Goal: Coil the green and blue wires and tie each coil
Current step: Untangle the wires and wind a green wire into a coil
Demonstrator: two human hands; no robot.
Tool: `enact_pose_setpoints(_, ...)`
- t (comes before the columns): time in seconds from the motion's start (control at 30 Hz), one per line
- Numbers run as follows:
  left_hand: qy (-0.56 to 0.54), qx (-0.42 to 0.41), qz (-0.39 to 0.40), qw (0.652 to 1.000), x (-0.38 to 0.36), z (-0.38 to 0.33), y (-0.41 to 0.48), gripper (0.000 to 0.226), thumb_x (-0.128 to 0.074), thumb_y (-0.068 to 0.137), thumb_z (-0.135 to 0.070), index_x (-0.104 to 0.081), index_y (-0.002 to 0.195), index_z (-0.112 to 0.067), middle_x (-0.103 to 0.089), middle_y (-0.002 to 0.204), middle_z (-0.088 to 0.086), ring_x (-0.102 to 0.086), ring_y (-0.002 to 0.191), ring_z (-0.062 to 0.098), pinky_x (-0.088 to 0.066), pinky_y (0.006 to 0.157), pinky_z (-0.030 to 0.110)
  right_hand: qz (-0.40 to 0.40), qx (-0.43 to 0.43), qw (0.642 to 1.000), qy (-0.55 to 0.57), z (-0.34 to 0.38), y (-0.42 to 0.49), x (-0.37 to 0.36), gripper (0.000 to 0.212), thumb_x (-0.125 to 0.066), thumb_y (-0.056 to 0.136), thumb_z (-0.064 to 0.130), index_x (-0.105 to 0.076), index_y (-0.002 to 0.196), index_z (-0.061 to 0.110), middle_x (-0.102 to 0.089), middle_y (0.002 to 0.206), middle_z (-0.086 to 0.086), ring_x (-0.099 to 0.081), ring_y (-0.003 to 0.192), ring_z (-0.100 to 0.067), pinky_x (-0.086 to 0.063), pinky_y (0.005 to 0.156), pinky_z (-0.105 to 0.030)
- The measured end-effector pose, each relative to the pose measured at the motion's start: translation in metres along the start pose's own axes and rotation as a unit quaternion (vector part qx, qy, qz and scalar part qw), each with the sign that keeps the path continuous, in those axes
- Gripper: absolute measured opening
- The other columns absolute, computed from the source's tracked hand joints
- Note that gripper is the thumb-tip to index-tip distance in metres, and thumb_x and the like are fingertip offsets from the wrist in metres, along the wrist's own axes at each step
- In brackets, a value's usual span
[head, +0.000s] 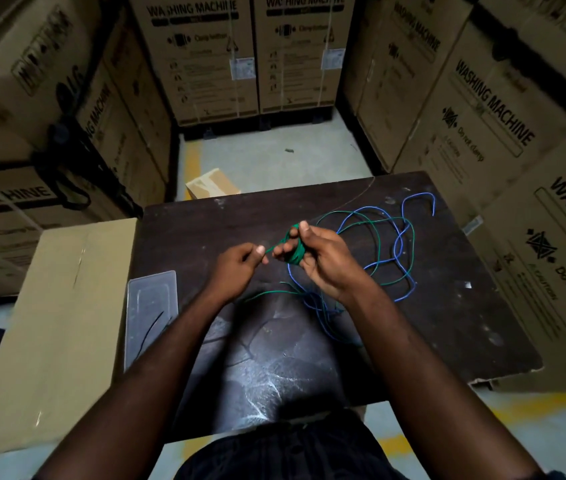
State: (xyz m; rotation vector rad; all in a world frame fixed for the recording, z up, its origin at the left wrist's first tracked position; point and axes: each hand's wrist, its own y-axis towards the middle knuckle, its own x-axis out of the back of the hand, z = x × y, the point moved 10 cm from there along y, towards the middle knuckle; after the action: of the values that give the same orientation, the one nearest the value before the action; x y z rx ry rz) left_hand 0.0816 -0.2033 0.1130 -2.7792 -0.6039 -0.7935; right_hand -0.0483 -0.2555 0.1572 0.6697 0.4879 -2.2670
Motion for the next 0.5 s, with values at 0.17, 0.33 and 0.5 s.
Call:
enact_pose_setpoints(0.17,-0.032,0.006,0.036,0.999,-0.008,-0.001,-0.019,0.032,-0.044,0.089,-0.040,-0.060,0.066,-0.024,-0.046,0.051,-0.006,-0.039,0.046,0.001,-0.032,0.054,0.027,-0.017,0.064,0.998,0.007,0.010,0.014,0.002,0.018,-0.037,0.097,0.011,-0.052,0.101,0.003,-0.074,0.085,-0.008,-0.071,0.085,-0.021,-0.056,0.083,-0.031)
enact_pose_setpoints(0.33,0.029,-0.052,0.104,0.993,-0.018,-0.020,-0.046,0.027,-0.045,0.097,-0.035,-0.060,0.075,-0.025,-0.052,0.058,-0.006,-0.047,0.055,0.003,-0.040,0.062,0.027,-0.019,0.118,0.991,-0.055,0.016,0.027,0.012,0.020,-0.041,0.097,0.013,-0.051,0.113,0.007,-0.073,0.104,-0.003,-0.066,0.105,-0.021,-0.046,0.098,-0.037)
enact_pose_setpoints(0.5,0.098,-0.123,0.091,0.983,-0.001,-0.051,-0.058,0.027,-0.042,0.091,-0.041,-0.061,0.082,-0.025,-0.066,0.076,-0.005,-0.061,0.073,0.009,-0.046,0.071,0.033,-0.051,0.140,0.964,-0.219,0.010,0.028,0.016,0.023,-0.045,0.094,0.020,-0.054,0.111,0.008,-0.072,0.104,-0.004,-0.064,0.101,-0.035,-0.043,0.094,-0.037)
